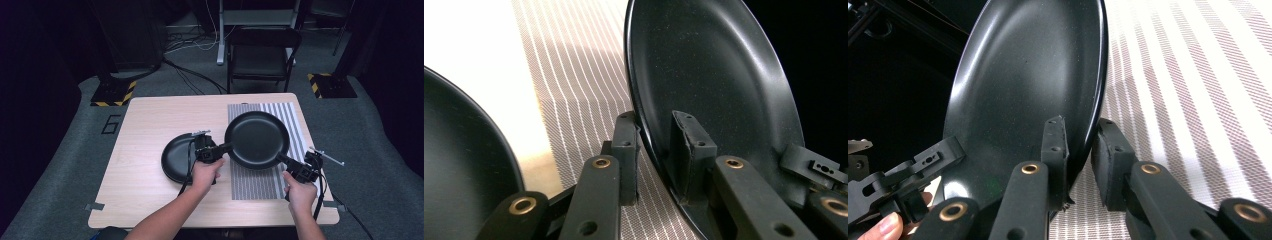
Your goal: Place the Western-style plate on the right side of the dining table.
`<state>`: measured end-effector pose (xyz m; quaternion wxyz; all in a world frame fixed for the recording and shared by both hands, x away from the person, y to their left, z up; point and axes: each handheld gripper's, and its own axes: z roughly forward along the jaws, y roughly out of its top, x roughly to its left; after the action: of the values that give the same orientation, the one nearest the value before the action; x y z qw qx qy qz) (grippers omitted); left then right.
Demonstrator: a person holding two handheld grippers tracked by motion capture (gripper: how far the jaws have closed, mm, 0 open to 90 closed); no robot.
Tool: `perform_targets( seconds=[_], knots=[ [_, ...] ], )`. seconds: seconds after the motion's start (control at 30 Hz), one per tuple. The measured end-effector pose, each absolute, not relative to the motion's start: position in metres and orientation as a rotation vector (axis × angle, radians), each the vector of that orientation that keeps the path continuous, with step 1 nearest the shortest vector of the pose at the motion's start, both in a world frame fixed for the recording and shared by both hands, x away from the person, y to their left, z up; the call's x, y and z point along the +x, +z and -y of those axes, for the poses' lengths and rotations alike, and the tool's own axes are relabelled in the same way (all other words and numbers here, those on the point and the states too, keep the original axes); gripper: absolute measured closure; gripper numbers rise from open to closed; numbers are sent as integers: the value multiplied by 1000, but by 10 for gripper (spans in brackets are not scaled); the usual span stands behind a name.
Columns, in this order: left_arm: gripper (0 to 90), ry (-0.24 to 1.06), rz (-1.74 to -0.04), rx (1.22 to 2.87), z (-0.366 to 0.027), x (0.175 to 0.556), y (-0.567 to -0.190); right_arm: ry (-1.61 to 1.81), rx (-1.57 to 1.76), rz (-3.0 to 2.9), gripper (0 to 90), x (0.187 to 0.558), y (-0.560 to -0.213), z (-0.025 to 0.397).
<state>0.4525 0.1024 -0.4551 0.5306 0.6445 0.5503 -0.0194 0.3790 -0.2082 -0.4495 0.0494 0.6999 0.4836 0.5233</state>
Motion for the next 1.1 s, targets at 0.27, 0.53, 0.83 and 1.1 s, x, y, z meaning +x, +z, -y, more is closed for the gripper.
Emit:
perform_targets(
  seconds=[0.27,0.53,0.83,1.1],
  knots=[
    [735,-64,-1320,1552,-89,453,-465,1579,2150,-1465,765,377,-460,220],
    [733,-82,-1338,1553,-75,456,-476,1558,2179,-1457,768,378,-467,234],
    [733,-101,-1354,1563,-65,460,-490,1539,2208,-1451,768,381,-480,243],
    [732,-108,-1385,1560,-57,467,-505,1509,2239,-1465,768,390,-495,251]
  ],
)
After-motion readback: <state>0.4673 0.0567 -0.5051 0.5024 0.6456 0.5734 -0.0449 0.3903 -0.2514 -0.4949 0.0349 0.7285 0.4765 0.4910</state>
